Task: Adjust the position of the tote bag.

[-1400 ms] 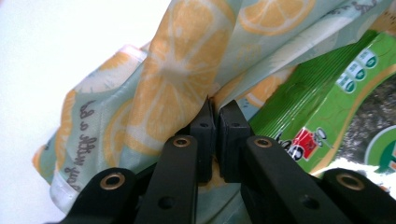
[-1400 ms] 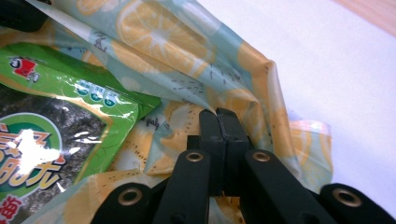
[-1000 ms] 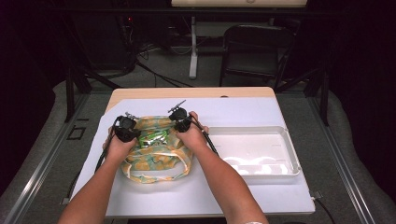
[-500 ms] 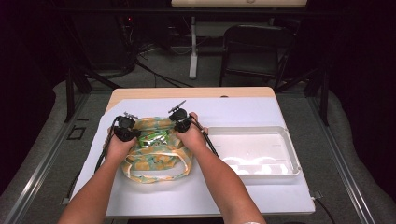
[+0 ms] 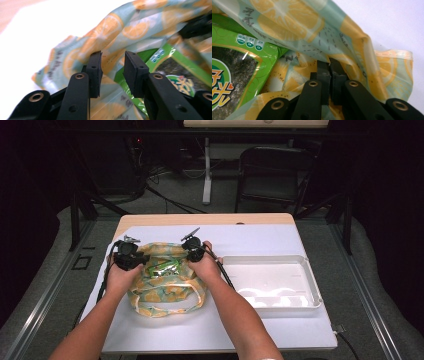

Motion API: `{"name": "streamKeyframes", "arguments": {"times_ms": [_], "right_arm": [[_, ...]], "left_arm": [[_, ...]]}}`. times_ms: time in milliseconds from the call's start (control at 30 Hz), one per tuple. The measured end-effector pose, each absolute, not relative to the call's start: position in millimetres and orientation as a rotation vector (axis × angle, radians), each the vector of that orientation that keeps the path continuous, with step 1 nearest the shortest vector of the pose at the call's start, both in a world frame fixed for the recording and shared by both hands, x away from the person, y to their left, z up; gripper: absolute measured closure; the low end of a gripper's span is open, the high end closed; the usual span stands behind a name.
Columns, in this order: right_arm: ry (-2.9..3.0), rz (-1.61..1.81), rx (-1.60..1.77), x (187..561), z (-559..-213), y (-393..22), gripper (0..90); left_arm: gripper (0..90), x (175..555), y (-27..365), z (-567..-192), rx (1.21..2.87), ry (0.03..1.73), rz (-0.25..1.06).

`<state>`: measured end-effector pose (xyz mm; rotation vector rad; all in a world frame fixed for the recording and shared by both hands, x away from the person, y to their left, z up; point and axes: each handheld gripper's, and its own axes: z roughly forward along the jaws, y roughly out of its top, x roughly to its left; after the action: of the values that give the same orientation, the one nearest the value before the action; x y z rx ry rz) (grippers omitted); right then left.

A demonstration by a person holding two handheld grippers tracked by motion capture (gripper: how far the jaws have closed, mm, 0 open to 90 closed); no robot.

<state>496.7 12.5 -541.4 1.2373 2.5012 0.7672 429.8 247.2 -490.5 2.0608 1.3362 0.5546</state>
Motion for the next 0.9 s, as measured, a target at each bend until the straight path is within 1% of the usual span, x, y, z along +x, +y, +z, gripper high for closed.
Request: {"name": "streamKeyframes", "arguments": {"times_ms": [133, 300, 400, 500, 567, 633, 667, 700, 800, 833, 900], "right_arm": [[2.503, 0.763, 1.229, 496, -542, 13, 87.4], [2.505, 0.760, 1.230, 496, -542, 13, 87.0], [2.510, 0.759, 1.228, 496, -542, 13, 86.9], [2.506, 0.763, 1.231, 496, -543, 13, 86.7], [2.506, 0.765, 1.231, 496, -543, 13, 86.6], [2.505, 0.766, 1.231, 496, -543, 13, 86.6], [2.505, 0.766, 1.233, 496, -543, 13, 86.5], [2.503, 0.771, 1.228, 496, -543, 13, 86.6], [2.503, 0.771, 1.229, 496, -543, 13, 86.6], [2.507, 0.767, 1.227, 496, -543, 13, 86.6], [2.508, 0.766, 1.228, 496, -543, 12, 86.5]], "left_arm": [[68.2, 424, 254, -476, 2.025, 1.325, 0.597], [61.5, 423, 261, -469, 1.981, 1.337, 0.632], [56.3, 426, 264, -472, 1.974, 1.353, 0.588], [50.8, 431, 264, -479, 2.004, 1.367, 0.553], [50.2, 433, 261, -483, 2.029, 1.367, 0.544], [50.4, 435, 258, -486, 2.051, 1.354, 0.508], [51.9, 434, 255, -487, 2.063, 1.356, 0.504], [55.7, 434, 253, -488, 2.077, 1.349, 0.508], [69.8, 431, 248, -490, 2.104, 1.313, 0.512], [75.9, 429, 246, -491, 2.108, 1.307, 0.514], [82.7, 426, 245, -491, 2.116, 1.297, 0.521]]}}
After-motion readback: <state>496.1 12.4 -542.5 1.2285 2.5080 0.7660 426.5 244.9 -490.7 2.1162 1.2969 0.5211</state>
